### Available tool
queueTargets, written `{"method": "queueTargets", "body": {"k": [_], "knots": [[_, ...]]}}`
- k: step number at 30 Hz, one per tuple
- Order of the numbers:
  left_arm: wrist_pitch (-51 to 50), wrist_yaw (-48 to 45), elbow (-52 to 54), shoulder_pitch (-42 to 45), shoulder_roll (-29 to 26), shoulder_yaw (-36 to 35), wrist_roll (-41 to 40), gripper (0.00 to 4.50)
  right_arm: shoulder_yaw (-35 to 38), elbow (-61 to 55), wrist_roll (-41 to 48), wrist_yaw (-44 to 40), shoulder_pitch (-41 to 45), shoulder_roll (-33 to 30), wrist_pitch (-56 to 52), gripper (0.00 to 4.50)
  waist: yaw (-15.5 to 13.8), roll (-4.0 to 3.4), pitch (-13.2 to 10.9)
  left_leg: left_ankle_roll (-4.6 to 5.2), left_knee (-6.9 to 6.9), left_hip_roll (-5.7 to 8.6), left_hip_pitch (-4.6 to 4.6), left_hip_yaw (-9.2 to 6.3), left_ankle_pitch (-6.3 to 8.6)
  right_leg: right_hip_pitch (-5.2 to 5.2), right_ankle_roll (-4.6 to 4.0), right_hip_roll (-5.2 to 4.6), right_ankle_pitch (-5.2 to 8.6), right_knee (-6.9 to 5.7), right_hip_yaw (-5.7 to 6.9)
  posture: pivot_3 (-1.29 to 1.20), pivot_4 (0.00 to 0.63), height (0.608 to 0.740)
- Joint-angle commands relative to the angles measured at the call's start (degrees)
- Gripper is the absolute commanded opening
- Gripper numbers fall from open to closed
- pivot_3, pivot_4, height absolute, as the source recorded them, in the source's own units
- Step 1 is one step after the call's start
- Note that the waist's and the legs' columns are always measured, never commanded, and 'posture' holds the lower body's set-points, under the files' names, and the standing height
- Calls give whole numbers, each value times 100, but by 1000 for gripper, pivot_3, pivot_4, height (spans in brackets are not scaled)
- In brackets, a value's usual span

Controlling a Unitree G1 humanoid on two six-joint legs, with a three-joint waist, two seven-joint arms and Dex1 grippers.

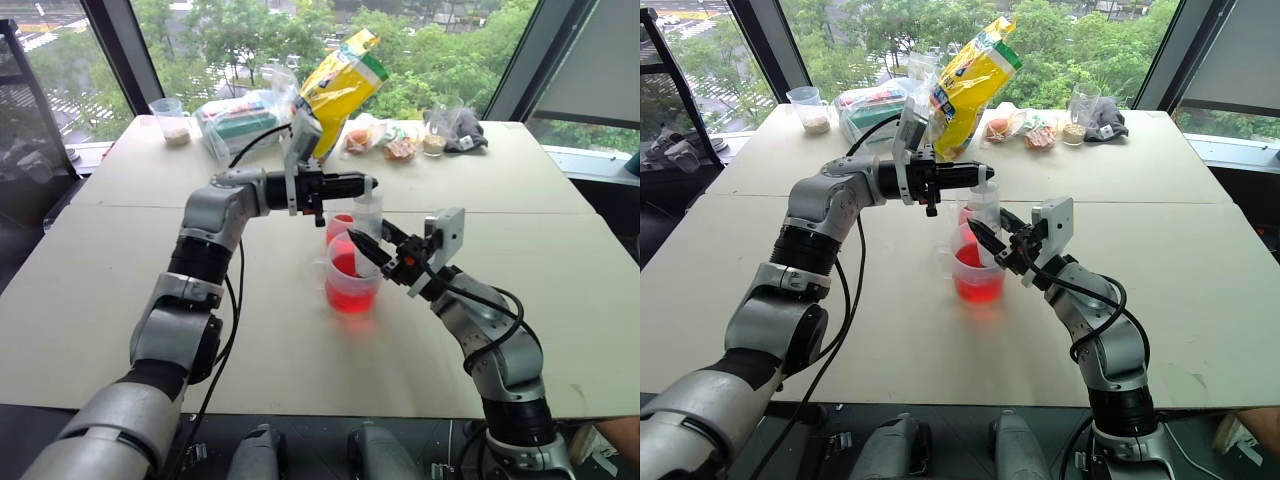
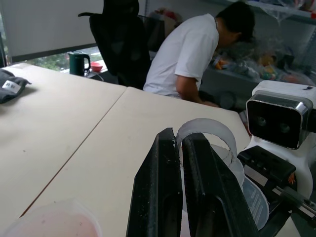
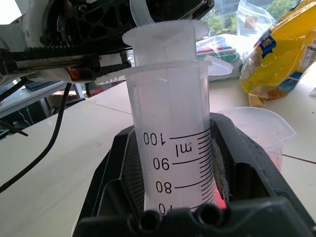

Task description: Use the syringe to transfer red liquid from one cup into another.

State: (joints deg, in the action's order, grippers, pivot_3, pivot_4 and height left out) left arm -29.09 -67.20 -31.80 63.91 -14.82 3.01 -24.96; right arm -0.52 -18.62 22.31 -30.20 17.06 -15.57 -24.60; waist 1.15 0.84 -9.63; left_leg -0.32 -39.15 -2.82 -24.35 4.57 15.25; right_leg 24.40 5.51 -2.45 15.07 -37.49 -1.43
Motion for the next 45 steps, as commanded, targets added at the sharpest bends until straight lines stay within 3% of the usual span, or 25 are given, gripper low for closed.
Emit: {"method": "queueTargets", "body": {"k": [1,24,27,31,45], "knots": [[386,378,-1,492,-165,-609,-131,76,-493,7,74,-394,-229,-59,-119,1458,-15,0,0,0,1,0,-2,-1,0,1,0,0,0,0,0,0,150,740],[290,256,64,448,-168,-497,-160,76,-460,-227,157,-315,-188,-112,-156,1458,-22,0,0,0,2,0,-8,0,0,5,0,-1,0,3,1,0,150,740],[140,92,313,197,-195,-328,-135,1033,-392,-460,245,-258,-126,-158,-243,1458,-11,0,0,0,2,0,-8,0,0,5,0,-1,0,4,1,0,150,740],[28,-18,677,-150,-261,-195,-113,2972,-292,-786,369,-160,-1,-209,-384,1458,-21,0,0,0,7,-1,-8,-2,0,7,0,0,0,3,1,0,150,740],[-528,-166,1450,-829,-871,-224,-262,2972,517,-1230,950,359,922,-244,-849,1458,-33,-3,-1,0,3,2,-8,3,0,6,0,-7,0,1,0,0,150,740]]}}
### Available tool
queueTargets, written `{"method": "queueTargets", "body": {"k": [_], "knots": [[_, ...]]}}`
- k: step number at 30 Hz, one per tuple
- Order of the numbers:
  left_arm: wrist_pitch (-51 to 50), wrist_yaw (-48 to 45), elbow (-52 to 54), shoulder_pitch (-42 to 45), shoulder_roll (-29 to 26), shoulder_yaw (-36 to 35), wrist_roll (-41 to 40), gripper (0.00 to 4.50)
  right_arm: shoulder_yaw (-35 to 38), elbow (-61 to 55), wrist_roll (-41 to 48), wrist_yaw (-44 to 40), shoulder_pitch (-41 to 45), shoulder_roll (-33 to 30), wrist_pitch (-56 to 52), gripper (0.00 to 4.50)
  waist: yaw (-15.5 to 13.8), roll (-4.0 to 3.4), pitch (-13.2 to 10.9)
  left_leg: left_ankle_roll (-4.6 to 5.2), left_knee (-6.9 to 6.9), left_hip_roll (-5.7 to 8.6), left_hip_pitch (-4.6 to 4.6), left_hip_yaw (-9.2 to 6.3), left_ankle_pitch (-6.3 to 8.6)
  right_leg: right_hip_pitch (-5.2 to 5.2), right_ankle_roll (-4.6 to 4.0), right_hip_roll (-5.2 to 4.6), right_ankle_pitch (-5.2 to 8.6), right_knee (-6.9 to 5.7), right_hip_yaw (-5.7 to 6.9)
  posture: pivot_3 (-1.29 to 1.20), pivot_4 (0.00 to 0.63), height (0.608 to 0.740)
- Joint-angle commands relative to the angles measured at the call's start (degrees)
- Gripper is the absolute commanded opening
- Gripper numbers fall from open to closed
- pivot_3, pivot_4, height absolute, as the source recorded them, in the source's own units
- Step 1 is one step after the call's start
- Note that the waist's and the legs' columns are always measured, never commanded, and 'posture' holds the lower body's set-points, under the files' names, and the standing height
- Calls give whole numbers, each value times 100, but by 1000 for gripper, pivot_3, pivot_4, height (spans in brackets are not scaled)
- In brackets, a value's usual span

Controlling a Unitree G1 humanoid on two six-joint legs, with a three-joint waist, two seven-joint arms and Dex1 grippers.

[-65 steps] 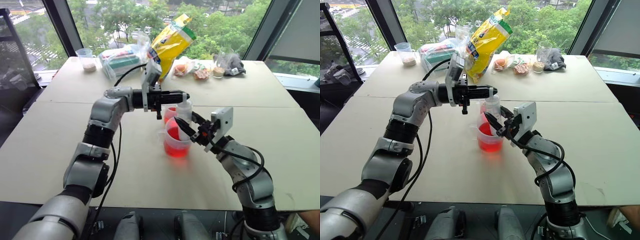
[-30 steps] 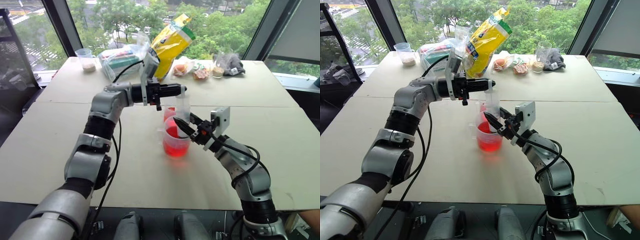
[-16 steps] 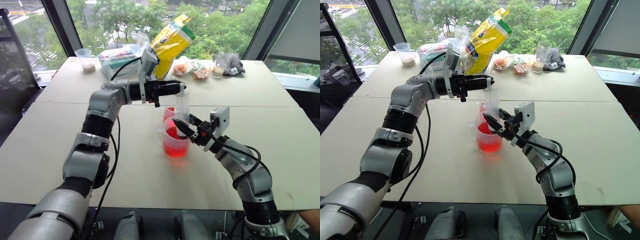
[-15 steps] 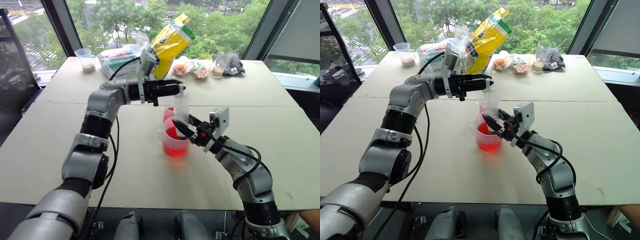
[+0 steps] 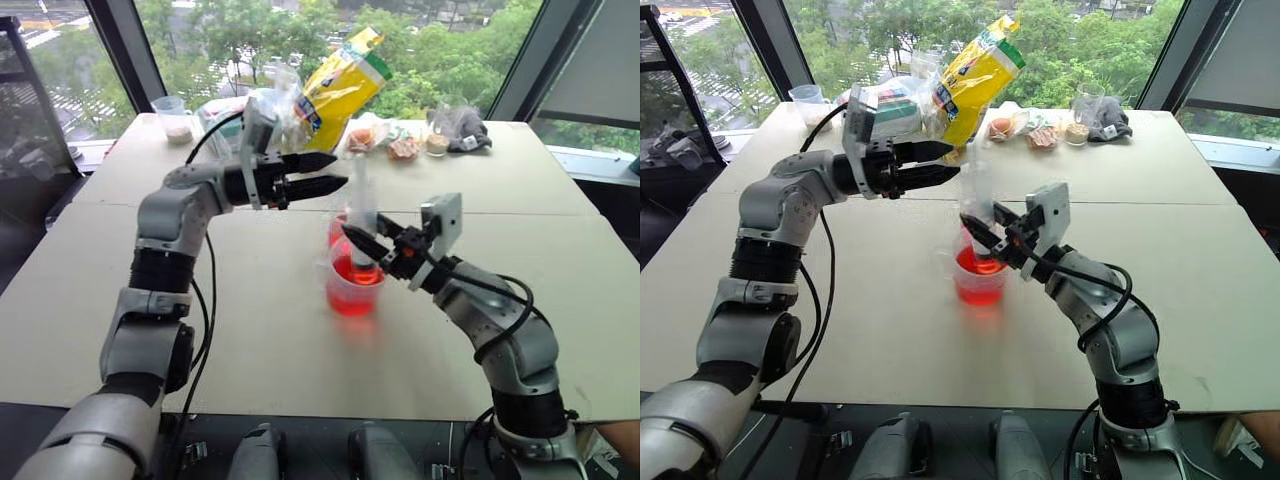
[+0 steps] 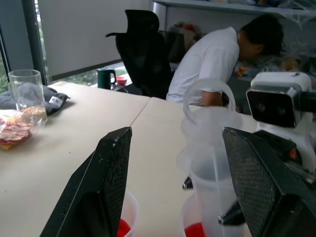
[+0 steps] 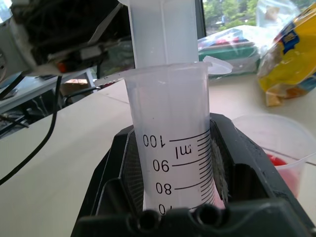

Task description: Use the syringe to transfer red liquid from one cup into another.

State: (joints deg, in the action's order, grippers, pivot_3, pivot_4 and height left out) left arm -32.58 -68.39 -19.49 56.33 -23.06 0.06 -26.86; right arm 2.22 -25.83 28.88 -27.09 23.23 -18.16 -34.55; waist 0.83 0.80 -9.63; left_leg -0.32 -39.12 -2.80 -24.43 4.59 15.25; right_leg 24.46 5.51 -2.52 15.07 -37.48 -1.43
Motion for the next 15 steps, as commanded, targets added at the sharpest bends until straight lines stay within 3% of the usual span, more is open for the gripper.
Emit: {"method": "queueTargets", "body": {"k": [1,15], "knots": [[-215,-51,263,-97,-88,64,-83,2972,282,-495,334,65,331,8,127,1458,-3,2,-1,0,0,-1,-1,-3,0,0,0,1,0,0,2,0,150,740],[-325,323,264,-97,-387,-290,-152,2972,277,-363,520,73,391,-34,105,1458,6,3,-2,0,1,0,-2,-3,0,1,0,0,0,1,3,0,150,740]]}}
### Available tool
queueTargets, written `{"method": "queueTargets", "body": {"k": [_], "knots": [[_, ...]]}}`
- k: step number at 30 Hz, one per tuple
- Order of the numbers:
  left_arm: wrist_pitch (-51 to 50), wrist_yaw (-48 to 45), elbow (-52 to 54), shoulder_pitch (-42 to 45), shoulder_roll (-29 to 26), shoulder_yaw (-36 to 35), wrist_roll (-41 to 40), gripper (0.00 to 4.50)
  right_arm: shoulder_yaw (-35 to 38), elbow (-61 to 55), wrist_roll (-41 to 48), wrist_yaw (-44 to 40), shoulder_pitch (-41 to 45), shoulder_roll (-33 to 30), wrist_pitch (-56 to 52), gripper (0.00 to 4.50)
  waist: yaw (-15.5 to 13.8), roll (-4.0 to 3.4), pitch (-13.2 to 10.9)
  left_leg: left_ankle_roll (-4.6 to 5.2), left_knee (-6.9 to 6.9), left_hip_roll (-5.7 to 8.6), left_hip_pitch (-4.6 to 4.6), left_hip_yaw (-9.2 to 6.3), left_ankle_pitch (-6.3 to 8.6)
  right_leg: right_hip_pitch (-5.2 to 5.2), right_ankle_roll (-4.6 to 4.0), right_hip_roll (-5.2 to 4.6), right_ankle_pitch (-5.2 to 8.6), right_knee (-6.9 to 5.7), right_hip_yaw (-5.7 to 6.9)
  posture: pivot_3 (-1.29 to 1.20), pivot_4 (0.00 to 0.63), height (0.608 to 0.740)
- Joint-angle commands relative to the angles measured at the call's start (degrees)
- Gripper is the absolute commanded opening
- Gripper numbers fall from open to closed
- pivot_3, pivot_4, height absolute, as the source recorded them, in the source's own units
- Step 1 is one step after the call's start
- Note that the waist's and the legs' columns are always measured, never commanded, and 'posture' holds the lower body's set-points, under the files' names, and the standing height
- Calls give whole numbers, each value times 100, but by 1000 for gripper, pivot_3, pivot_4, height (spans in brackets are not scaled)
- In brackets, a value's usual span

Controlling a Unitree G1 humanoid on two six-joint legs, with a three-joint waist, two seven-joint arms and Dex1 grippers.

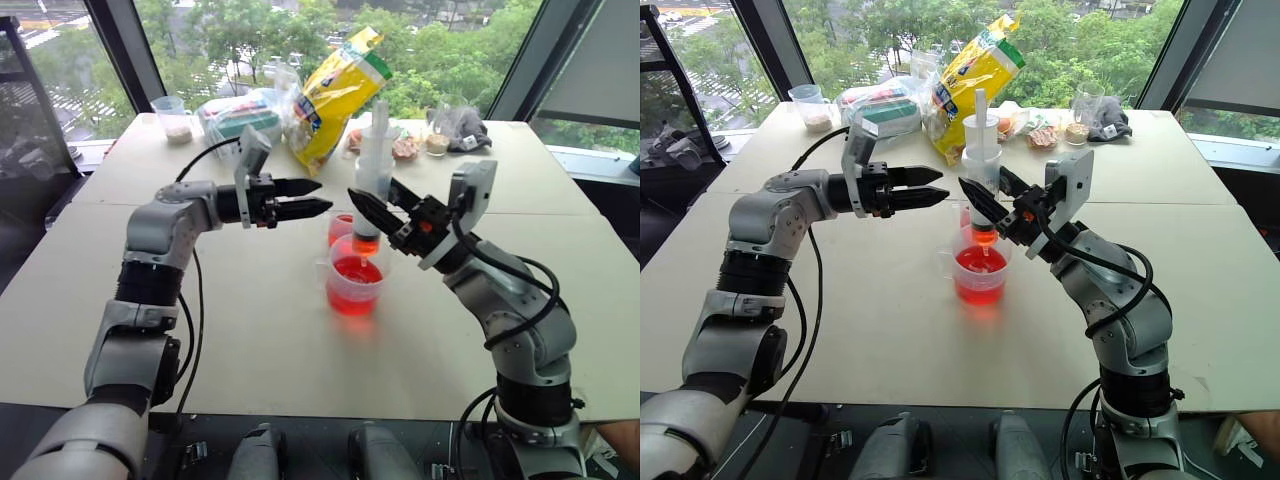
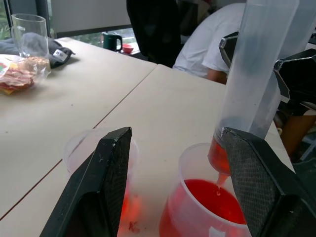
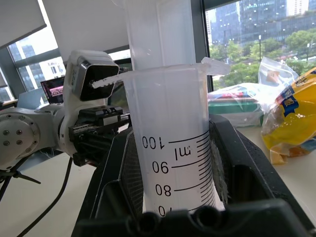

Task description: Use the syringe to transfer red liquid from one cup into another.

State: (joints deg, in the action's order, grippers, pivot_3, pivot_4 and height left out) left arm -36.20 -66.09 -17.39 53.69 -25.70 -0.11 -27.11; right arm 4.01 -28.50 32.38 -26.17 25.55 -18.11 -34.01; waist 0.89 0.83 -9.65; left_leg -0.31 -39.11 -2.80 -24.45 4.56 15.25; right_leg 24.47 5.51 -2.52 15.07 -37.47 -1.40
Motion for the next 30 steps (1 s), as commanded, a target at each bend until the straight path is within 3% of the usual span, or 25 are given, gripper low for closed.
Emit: {"method": "queueTargets", "body": {"k": [1,7,11,17,23,30], "knots": [[63,142,-1,198,-148,-330,-118,2972,166,-44,236,-28,272,-70,5,1458,0,0,0,0,0,0,0,0,0,0,0,0,0,0,0,0,150,740],[270,419,-408,399,-275,-646,-76,2972,476,1290,379,-97,1629,-250,-118,1458,0,0,0,0,-4,1,1,4,-1,0,0,-3,-1,-2,-1,0,150,740],[395,516,-411,392,-326,-696,-33,2972,317,3465,-230,-539,2893,-138,846,1458,20,0,0,0,-1,0,2,8,0,4,0,-2,-1,-4,-1,0,150,740],[332,657,-81,294,-380,-768,-125,2972,191,5942,-1021,-931,3431,167,2516,1458,5,0,0,0,11,-2,-6,26,0,5,0,-2,0,16,1,0,150,740],[481,659,-217,671,-264,-683,-108,2972,226,6542,-1239,-1076,3357,369,3078,1458,11,-2,-2,1,11,0,-14,32,0,8,1,-12,-1,22,0,0,150,740],[855,477,-1258,1675,352,-623,-118,2972,235,6447,-1343,-999,3155,440,3150,1458,7,-2,-2,-3,6,0,-12,33,-2,5,2,-10,-1,16,4,0,150,740]]}}
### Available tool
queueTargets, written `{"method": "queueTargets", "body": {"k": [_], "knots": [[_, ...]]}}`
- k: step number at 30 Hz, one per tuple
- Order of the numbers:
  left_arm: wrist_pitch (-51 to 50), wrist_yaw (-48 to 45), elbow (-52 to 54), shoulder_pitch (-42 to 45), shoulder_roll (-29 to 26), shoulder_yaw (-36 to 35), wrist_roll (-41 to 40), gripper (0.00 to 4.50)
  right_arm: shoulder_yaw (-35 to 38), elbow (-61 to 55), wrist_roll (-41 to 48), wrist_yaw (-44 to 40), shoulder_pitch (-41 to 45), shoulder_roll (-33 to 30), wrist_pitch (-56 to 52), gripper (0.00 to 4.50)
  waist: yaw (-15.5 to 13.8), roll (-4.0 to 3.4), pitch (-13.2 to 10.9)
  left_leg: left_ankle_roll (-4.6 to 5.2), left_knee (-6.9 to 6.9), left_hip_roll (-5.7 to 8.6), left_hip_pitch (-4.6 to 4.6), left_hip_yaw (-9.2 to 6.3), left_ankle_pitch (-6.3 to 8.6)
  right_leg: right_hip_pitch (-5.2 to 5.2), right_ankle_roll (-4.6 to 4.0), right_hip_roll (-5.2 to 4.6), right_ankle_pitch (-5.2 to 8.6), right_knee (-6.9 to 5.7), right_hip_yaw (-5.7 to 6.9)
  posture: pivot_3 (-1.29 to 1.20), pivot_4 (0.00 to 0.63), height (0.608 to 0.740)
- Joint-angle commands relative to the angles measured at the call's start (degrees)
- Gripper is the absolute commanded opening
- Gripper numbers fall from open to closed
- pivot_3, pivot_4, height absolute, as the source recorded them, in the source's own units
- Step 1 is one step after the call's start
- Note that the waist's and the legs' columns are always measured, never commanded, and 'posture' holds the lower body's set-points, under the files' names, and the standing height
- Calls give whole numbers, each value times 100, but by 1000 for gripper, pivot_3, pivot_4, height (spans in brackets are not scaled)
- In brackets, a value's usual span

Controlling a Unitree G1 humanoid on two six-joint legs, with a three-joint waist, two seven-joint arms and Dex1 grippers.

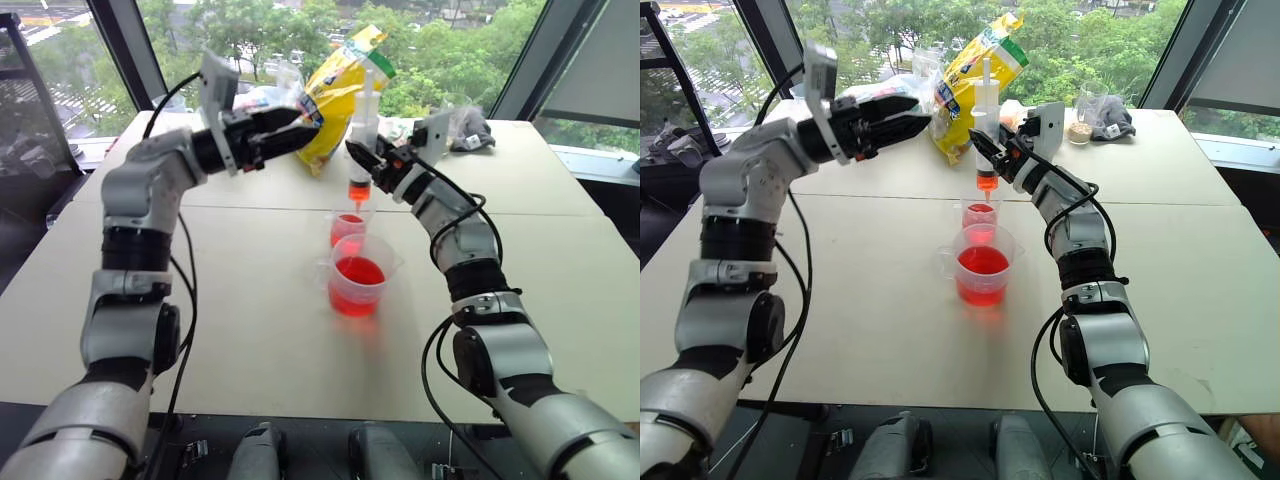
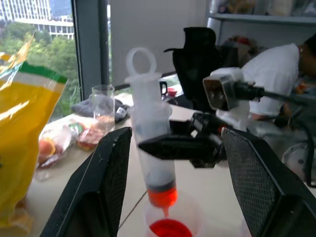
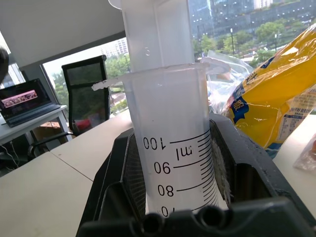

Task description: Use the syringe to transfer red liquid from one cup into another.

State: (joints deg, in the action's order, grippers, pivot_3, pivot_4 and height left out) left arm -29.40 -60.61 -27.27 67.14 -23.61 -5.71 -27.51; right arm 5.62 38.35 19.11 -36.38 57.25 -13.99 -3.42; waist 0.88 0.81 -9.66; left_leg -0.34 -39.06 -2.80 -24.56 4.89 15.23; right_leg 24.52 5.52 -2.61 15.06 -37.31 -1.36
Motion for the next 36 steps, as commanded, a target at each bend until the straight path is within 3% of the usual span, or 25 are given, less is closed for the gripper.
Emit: {"method": "queueTargets", "body": {"k": [1,17,33,36], "knots": [[189,-100,-453,463,233,-87,-98,2972,70,-289,-16,36,-53,41,66,1458,13,0,0,0,0,0,0,0,0,0,0,0,0,0,-1,0,150,740],[1791,-354,-3267,1729,894,166,930,2972,51,-843,-5,117,-299,155,-171,1458,23,-2,-1,-1,4,-2,-1,1,0,4,0,7,0,2,-2,0,150,740],[2182,-287,-4227,2233,1195,-18,1263,2972,-56,-1164,-45,41,-460,161,-350,1458,25,-2,-1,-1,4,-2,-1,-1,0,5,0,8,0,1,-2,0,150,740],[2162,-245,-4314,2296,1219,-90,1288,2073,-58,-1178,-55,37,-462,166,-364,1458,28,-2,-1,0,4,-2,-1,-1,0,5,0,8,0,1,-1,0,150,740]]}}
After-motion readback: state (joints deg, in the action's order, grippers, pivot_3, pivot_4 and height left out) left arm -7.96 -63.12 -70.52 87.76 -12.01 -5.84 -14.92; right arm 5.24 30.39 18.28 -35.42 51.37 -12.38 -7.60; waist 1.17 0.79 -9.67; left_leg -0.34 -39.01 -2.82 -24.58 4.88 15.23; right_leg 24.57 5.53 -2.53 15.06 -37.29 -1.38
